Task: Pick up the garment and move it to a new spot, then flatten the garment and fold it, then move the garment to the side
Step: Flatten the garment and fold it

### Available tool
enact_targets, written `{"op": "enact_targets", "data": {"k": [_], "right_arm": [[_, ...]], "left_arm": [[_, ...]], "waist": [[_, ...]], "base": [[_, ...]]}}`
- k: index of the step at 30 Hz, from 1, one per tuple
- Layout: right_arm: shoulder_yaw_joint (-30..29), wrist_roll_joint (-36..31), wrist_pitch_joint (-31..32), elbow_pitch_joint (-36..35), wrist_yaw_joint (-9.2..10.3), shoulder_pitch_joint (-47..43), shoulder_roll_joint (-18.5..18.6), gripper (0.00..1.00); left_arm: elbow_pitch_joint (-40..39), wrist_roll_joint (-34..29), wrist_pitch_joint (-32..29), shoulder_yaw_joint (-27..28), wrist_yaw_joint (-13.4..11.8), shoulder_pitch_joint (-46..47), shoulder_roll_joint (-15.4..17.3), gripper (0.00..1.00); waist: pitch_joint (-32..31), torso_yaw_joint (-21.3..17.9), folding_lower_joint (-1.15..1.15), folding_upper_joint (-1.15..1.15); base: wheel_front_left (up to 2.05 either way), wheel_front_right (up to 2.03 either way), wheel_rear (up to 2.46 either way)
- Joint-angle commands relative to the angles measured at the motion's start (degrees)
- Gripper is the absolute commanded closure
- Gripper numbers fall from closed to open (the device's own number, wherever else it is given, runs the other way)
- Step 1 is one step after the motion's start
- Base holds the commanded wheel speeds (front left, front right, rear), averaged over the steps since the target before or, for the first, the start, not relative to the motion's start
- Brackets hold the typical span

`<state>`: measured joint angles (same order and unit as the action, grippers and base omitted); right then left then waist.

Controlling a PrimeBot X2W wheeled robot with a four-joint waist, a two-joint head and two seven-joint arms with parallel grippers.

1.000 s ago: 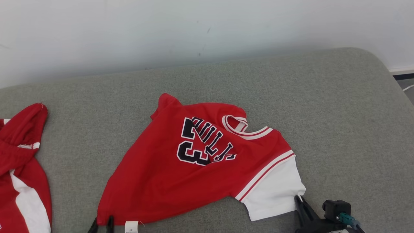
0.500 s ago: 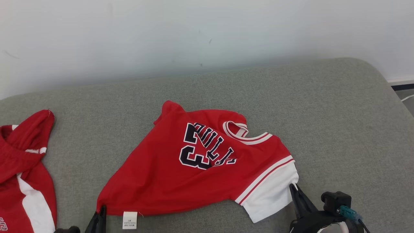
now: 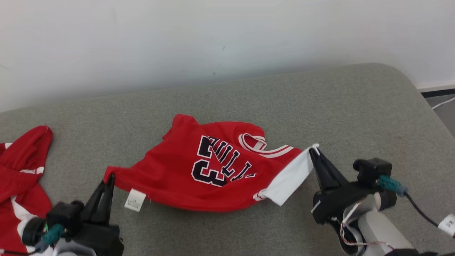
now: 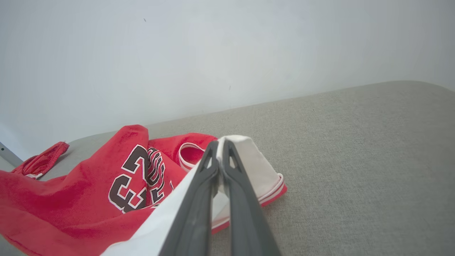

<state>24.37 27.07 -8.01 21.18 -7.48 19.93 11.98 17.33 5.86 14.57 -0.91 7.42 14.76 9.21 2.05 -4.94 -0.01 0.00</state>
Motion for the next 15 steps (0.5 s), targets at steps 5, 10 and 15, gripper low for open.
{"op": "enact_targets", "data": {"k": [5,10,15], "right_arm": [[2.2,0.2,0.0,0.9,-0.03,11.0,0.7,1.00],[3.2,1.3,-0.6,3.7,-0.03,20.3,0.3,1.00],[4.9,3.0,-1.1,10.3,-0.03,35.2,-0.7,1.00]], "left_arm": [[-1.1,2.0,-2.8,-4.2,0.0,10.0,5.5,1.00],[-1.3,4.1,-4.8,-7.2,0.0,18.4,9.1,1.00],[0.3,6.8,-7.5,-12.9,0.0,32.9,13.8,1.00]], "waist": [[3.8,-1.5,0.01,0.00],[7.1,-1.8,0.01,0.00],[12.7,-1.9,0.01,0.00]], "base": [[0.00,0.00,0.00],[0.00,0.00,0.00],[0.00,0.00,0.00]]}}
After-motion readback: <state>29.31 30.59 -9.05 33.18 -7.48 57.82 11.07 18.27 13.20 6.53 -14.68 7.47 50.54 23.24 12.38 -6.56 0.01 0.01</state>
